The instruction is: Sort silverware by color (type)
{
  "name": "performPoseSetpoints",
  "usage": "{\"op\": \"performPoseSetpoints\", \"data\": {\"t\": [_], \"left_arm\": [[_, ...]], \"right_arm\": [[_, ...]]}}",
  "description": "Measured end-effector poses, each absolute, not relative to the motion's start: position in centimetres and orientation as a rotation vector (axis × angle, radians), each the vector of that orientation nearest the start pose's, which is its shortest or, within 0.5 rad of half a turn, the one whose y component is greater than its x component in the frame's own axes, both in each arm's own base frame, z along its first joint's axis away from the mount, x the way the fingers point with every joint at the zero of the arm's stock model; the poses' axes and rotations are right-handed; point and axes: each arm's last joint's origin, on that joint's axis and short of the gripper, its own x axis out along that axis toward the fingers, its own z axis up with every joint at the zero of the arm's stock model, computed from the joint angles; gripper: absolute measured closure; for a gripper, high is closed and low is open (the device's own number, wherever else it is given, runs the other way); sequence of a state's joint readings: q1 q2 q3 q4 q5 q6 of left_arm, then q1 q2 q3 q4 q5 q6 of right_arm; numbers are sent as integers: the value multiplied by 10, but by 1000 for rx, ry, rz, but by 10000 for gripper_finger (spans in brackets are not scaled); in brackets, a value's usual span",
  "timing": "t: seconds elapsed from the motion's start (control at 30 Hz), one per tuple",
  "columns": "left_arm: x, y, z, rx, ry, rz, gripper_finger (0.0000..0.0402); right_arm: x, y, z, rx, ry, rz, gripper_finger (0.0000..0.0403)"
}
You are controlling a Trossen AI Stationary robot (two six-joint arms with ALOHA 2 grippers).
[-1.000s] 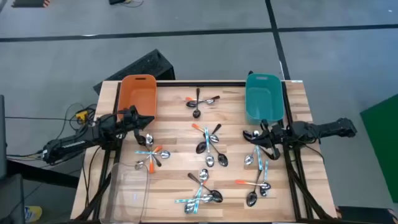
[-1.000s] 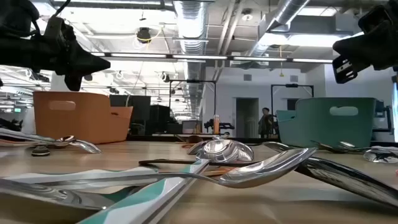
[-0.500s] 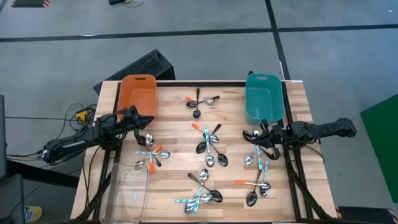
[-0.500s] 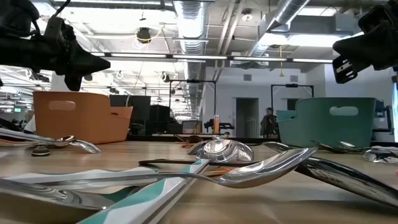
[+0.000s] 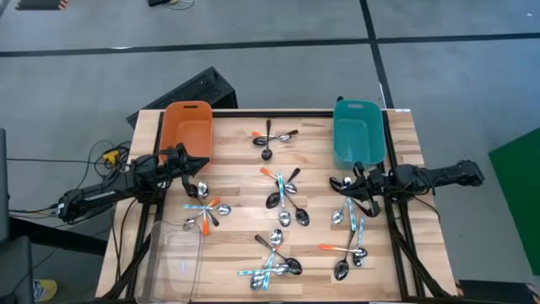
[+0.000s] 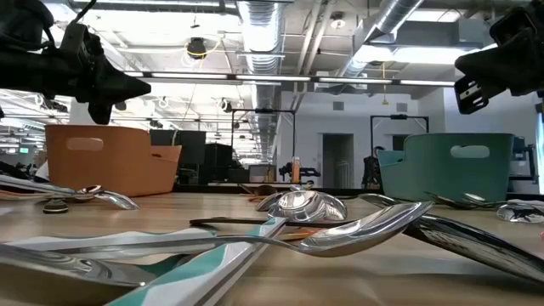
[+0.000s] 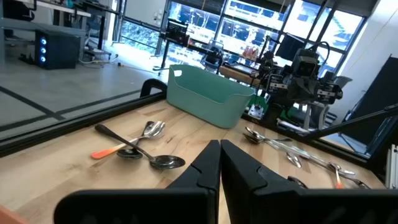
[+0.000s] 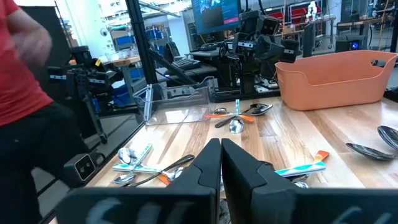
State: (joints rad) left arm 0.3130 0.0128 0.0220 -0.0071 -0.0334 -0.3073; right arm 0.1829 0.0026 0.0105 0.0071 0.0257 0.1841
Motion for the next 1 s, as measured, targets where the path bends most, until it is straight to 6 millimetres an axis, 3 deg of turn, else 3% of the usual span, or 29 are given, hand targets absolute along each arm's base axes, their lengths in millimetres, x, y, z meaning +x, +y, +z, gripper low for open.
{"op": "performPoseSetpoints", "data": {"t": [0.37, 0.53, 0.67, 1.0], "left_arm": [[92, 31, 169, -304, -55, 343, 401], [91, 34, 170, -212, -58, 432, 401], [89, 38, 172, -124, -67, 591, 401], [89, 38, 173, -492, -186, 575, 401]], "right_arm": [[96, 17, 167, 169, 10, 158, 365], [94, 12, 173, -171, 29, 90, 365], [94, 10, 172, -291, 29, 76, 365], [95, 10, 172, -303, 30, 73, 365]]}}
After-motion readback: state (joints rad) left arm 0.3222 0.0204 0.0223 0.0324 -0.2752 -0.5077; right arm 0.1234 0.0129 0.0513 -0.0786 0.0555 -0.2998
